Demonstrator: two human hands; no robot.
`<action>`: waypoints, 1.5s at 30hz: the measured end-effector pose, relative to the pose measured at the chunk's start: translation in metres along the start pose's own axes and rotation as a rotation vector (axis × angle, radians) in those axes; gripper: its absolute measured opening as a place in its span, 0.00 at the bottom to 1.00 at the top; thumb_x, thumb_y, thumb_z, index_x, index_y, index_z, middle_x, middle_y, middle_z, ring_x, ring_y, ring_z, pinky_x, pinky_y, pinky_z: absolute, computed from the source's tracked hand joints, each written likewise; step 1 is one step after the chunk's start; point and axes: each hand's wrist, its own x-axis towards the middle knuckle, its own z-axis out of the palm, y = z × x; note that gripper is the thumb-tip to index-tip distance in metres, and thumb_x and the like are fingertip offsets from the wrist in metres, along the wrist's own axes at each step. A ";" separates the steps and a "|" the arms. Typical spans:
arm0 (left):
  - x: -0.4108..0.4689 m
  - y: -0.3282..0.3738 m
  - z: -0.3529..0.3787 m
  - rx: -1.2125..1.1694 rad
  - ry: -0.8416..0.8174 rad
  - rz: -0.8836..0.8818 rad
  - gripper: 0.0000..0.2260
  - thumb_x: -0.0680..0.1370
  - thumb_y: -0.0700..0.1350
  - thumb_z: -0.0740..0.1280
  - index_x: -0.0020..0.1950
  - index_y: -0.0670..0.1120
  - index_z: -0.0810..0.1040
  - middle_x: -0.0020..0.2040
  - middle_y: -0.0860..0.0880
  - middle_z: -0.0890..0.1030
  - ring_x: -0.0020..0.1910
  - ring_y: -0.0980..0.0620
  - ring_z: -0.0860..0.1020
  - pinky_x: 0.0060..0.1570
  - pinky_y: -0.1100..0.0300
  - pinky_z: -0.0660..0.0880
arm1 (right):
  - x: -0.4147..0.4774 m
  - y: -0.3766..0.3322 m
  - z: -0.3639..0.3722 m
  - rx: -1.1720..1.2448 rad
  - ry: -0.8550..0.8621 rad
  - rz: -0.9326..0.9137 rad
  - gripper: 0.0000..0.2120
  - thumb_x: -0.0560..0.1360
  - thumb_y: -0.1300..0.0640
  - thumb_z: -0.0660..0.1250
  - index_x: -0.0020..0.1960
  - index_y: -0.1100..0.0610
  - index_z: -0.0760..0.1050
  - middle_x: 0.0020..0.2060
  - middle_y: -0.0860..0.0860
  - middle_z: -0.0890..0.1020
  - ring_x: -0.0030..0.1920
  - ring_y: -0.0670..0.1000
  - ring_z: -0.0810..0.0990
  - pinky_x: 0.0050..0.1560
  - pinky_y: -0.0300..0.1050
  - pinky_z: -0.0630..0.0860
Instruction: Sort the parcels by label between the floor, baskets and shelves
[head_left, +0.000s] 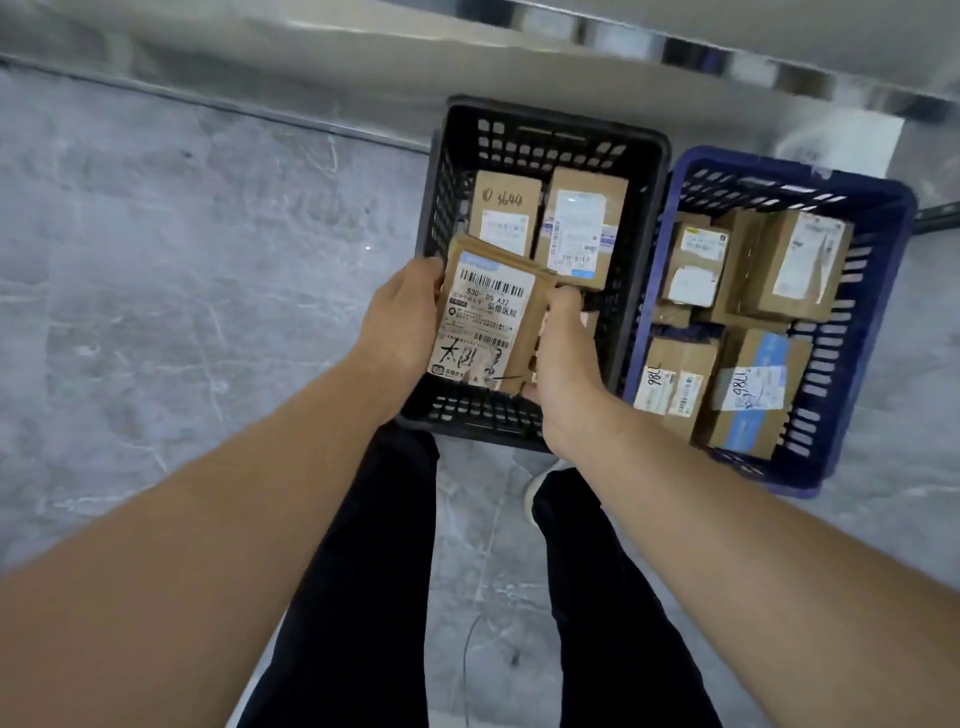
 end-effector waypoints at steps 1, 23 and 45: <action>0.009 -0.011 0.002 0.002 0.005 -0.018 0.20 0.80 0.54 0.56 0.51 0.42 0.81 0.40 0.50 0.82 0.41 0.50 0.81 0.45 0.54 0.78 | 0.009 0.006 0.000 0.005 -0.014 0.018 0.25 0.84 0.37 0.53 0.55 0.48 0.86 0.50 0.50 0.90 0.55 0.54 0.87 0.66 0.58 0.82; 0.162 -0.152 0.052 0.024 -0.038 -0.209 0.22 0.75 0.59 0.53 0.52 0.54 0.85 0.52 0.52 0.86 0.55 0.48 0.83 0.64 0.45 0.75 | 0.171 0.098 0.042 -0.076 0.062 0.049 0.36 0.74 0.36 0.51 0.77 0.49 0.73 0.69 0.50 0.80 0.70 0.55 0.75 0.65 0.57 0.67; 0.151 -0.136 0.058 -0.036 -0.064 -0.084 0.14 0.85 0.53 0.53 0.48 0.59 0.78 0.35 0.64 0.84 0.37 0.66 0.82 0.34 0.66 0.76 | 0.179 0.078 0.019 -0.024 0.010 -0.055 0.22 0.87 0.43 0.52 0.65 0.56 0.77 0.53 0.46 0.82 0.56 0.49 0.80 0.49 0.38 0.71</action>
